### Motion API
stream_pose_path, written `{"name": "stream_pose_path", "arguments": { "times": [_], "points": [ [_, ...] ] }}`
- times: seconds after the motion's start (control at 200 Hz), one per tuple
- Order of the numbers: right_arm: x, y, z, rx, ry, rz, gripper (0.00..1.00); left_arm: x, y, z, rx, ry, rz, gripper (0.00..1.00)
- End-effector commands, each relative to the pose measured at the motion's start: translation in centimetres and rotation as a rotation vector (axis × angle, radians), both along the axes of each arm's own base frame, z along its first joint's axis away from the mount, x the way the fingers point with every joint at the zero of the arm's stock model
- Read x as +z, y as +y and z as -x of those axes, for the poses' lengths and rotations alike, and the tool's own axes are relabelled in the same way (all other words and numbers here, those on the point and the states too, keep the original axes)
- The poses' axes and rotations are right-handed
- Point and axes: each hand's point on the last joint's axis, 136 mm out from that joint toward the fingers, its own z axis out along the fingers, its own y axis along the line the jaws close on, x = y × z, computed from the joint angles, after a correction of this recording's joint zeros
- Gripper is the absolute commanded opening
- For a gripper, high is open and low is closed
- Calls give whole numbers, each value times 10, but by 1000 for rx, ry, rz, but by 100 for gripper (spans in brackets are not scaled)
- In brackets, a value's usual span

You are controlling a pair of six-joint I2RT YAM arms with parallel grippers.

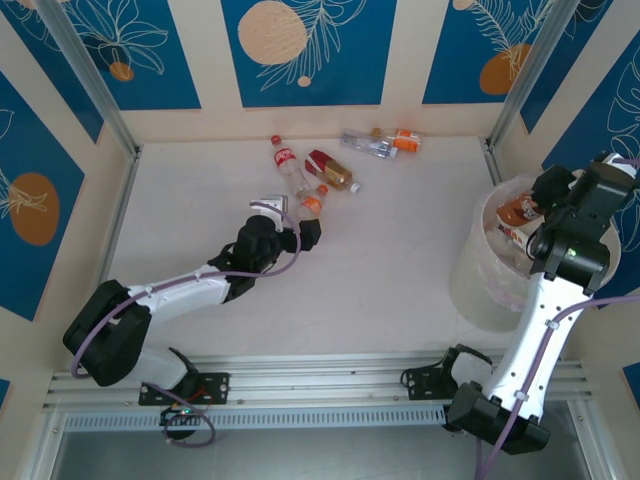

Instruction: Put the plastic bottles in the bin

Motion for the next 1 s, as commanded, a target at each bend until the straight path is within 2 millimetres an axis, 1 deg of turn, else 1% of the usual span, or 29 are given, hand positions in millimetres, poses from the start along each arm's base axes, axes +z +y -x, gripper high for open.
{"name": "stream_pose_path", "arguments": {
  "times": [0.0, 0.165, 0.2, 0.225, 0.235, 0.24, 0.265, 0.315, 0.35, 0.375, 0.38, 0.39, 0.395, 0.4, 0.425, 0.45, 0.515, 0.605, 0.735, 0.845, 0.94, 0.995],
  "points": [
    [2, -3, -15, 16, -83, -45, 2, 2, 5, -2, 23, -8, 10, 100],
    [-26, -24, -33, -40, -81, -104, 3, -1, 4, -2, 18, -1, 5, 100],
    [-31, -29, -37, -54, -84, -110, 6, -1, 4, -2, 18, -1, 5, 100],
    [-33, -32, -39, -59, -93, -114, 10, 0, 4, -2, 18, -2, 4, 100],
    [-37, -34, -41, -59, -92, -119, 14, -1, 5, -2, 19, -1, 3, 100],
    [-37, -34, -41, -59, -92, -119, 14, -1, 5, -3, 19, -2, 2, 100],
    [-41, -36, -43, -60, -96, -126, 22, -1, 5, -2, 18, -2, -1, 100],
    [-50, -39, -46, -67, -88, -148, 49, -2, 5, -2, 20, -1, -5, 100],
    [-55, -40, -46, -75, -76, -161, 64, -2, 5, -2, 20, -1, -7, 100],
    [-57, -40, -46, -77, -67, -166, 70, -3, 6, -2, 24, 0, -8, 100],
    [-58, -40, -45, -77, -62, -167, 73, -2, 6, -3, 24, -1, -7, 100],
    [-60, -40, -45, -78, -58, -169, 75, -3, 6, -2, 23, 0, -8, 100],
    [-61, -40, -45, -79, -54, -171, 79, -2, 6, -2, 23, -1, -7, 100],
    [-61, -40, -45, -79, -54, -171, 79, -3, 6, -2, 25, -1, -8, 100],
    [-62, -41, -43, -87, -43, -171, 86, -3, 6, -3, 25, -1, -9, 100],
    [-63, -42, -41, -98, -34, -169, 92, -3, 7, -3, 26, 0, -12, 100],
    [-62, -46, -35, -130, -15, -151, 100, -4, 7, -4, 28, -1, -16, 100],
    [-59, -51, -26, -177, 1, -125, 99, -7, 7, -6, 32, 8, -21, 100],
    [-55, -58, -14, -249, 23, -81, 99, -15, 13, -11, 61, 53, -12, 100],
    [-53, -66, 1, -337, 22, -38, 99, -18, 19, -12, 80, 64, -3, 100],
    [-45, -64, 7, -350, 2, -10, 99, -19, 25, -14, 103, 71, -8, 100],
    [-37, -58, 6, -324, -25, 0, 99, -21, 28, -15, 114, 77, -10, 100]
  ]
}}
